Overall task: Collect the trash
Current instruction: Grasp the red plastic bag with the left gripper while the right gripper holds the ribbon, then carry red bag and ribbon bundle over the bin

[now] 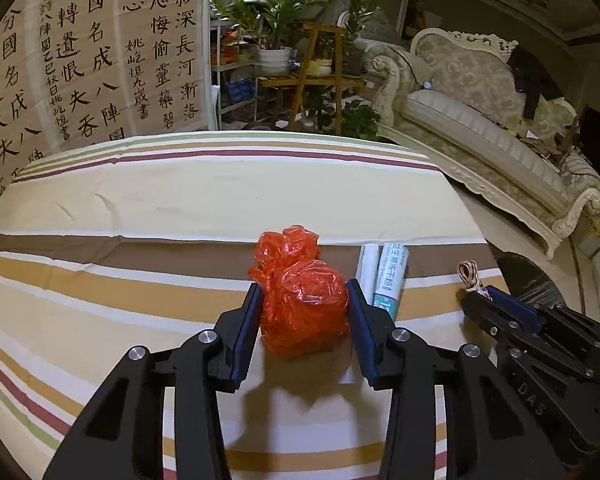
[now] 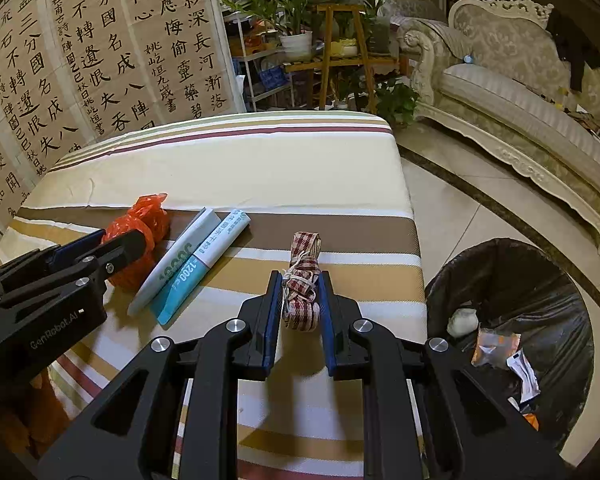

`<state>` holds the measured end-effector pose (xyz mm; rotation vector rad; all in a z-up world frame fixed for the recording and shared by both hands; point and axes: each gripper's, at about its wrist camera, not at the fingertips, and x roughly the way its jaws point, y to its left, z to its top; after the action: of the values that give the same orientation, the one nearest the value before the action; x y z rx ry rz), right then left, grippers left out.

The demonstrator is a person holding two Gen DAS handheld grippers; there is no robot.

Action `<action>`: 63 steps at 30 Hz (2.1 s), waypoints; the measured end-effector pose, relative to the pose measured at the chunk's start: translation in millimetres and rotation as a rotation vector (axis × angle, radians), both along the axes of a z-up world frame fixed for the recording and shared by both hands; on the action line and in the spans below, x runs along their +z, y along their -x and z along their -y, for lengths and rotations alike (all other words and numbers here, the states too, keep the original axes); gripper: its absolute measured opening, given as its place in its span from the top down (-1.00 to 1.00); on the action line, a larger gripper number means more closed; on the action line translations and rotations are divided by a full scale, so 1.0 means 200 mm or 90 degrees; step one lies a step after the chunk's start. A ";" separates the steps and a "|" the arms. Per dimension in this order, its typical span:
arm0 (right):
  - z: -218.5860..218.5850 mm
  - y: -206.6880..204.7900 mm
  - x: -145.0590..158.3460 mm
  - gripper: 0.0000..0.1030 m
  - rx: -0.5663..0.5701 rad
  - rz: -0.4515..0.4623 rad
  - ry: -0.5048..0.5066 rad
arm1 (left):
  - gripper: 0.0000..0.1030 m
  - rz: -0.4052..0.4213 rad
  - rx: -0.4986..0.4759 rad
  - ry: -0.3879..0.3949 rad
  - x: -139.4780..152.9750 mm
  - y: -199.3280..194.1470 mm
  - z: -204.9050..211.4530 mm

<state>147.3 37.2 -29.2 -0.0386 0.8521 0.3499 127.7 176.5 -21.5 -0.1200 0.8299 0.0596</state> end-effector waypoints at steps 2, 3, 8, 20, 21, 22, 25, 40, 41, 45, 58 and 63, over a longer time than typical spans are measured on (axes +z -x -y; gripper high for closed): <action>-0.01 0.00 0.00 0.66 0.000 0.001 0.000 | 0.26 0.005 0.001 -0.002 0.00 0.01 0.00; -0.01 0.00 0.00 0.66 -0.001 0.000 0.000 | 0.27 0.006 0.003 -0.004 0.00 0.02 0.00; 0.00 0.01 0.00 0.66 0.000 0.002 -0.001 | 0.31 0.012 0.012 -0.010 0.02 0.04 -0.01; 0.05 0.12 0.06 0.66 -0.005 0.023 -0.007 | 0.33 0.046 0.031 -0.037 0.10 0.14 0.01; 0.05 0.14 0.07 0.66 -0.005 0.025 -0.007 | 0.33 0.049 0.032 -0.038 0.11 0.15 0.01; 0.06 0.15 0.08 0.66 -0.006 0.028 -0.008 | 0.33 0.052 0.034 -0.040 0.12 0.17 0.01; 0.08 0.18 0.10 0.66 -0.009 0.034 -0.010 | 0.33 0.060 0.037 -0.045 0.15 0.21 0.02; 0.25 0.40 0.16 0.66 -0.035 0.058 -0.020 | 0.33 0.087 0.020 -0.058 0.20 0.42 0.19; 0.26 0.42 0.16 0.66 -0.037 0.059 -0.021 | 0.33 0.088 0.018 -0.058 0.20 0.43 0.21; 0.34 0.47 0.17 0.66 -0.050 0.064 -0.022 | 0.33 0.097 0.001 -0.060 0.21 0.47 0.29; 0.56 0.57 0.17 0.66 -0.095 0.073 -0.027 | 0.33 0.110 -0.050 -0.066 0.21 0.53 0.53; 0.63 0.58 0.17 0.66 -0.117 0.075 -0.027 | 0.33 0.113 -0.071 -0.066 0.21 0.53 0.60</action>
<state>30.4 -89.8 4.6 0.0572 0.7255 0.1912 22.2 55.6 20.0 0.0183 0.6539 -0.0132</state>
